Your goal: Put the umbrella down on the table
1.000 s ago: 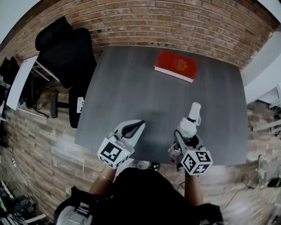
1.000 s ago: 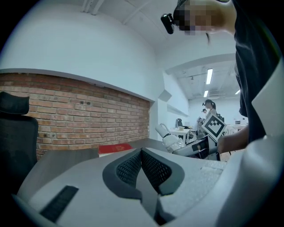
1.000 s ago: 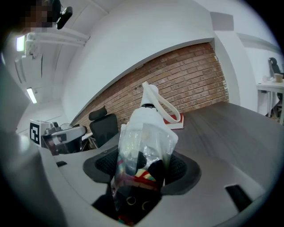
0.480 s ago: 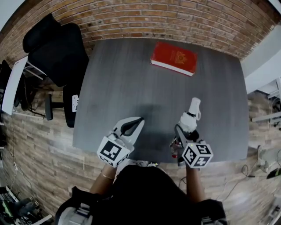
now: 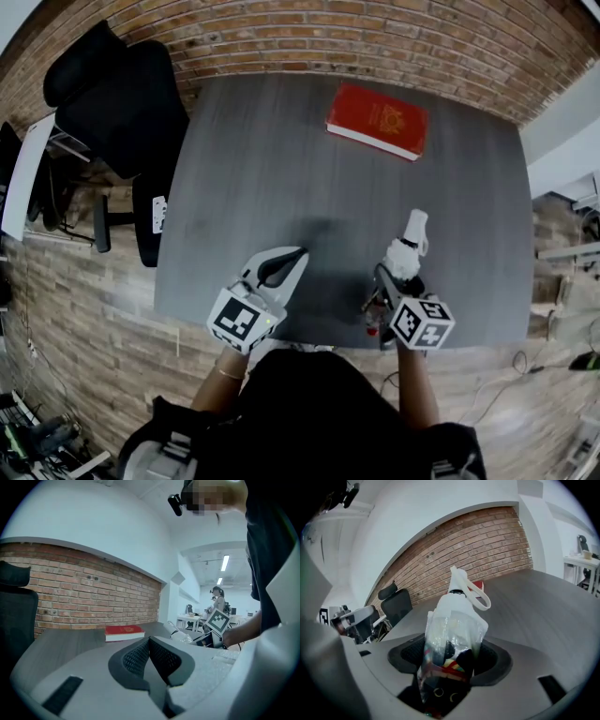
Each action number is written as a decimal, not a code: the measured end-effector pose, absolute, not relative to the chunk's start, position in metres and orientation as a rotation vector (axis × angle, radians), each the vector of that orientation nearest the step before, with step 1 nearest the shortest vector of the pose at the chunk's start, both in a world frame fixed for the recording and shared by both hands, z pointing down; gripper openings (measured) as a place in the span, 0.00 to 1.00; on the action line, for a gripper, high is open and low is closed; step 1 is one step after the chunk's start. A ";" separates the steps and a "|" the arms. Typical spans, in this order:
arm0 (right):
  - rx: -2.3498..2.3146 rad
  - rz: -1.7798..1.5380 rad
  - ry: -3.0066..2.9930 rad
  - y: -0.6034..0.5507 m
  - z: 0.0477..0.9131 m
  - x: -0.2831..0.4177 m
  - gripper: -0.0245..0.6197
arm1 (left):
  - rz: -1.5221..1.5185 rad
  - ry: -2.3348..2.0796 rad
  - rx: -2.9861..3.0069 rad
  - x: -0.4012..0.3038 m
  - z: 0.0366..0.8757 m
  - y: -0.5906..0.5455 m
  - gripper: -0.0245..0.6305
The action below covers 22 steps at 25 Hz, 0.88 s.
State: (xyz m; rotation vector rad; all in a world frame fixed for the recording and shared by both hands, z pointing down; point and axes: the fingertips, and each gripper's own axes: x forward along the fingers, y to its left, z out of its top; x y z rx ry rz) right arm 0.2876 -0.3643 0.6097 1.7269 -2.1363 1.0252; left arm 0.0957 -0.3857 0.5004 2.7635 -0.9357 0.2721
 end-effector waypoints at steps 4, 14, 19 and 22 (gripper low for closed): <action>1.713 1.056 -2.106 -0.371 0.621 0.285 0.47 | 0.274 -0.949 2.750 0.089 0.503 -0.391 0.04; 1.672 1.145 -2.012 -0.380 0.655 0.283 0.48 | 0.284 -0.968 2.725 0.079 0.512 -0.404 0.04; 1.654 1.215 -1.988 -0.384 0.666 0.280 0.48 | 0.289 -0.973 2.720 0.076 0.517 -0.409 0.04; 1.655 1.212 -1.972 -0.388 0.666 0.280 0.48 | 0.294 -0.973 2.714 0.075 0.519 -0.410 0.04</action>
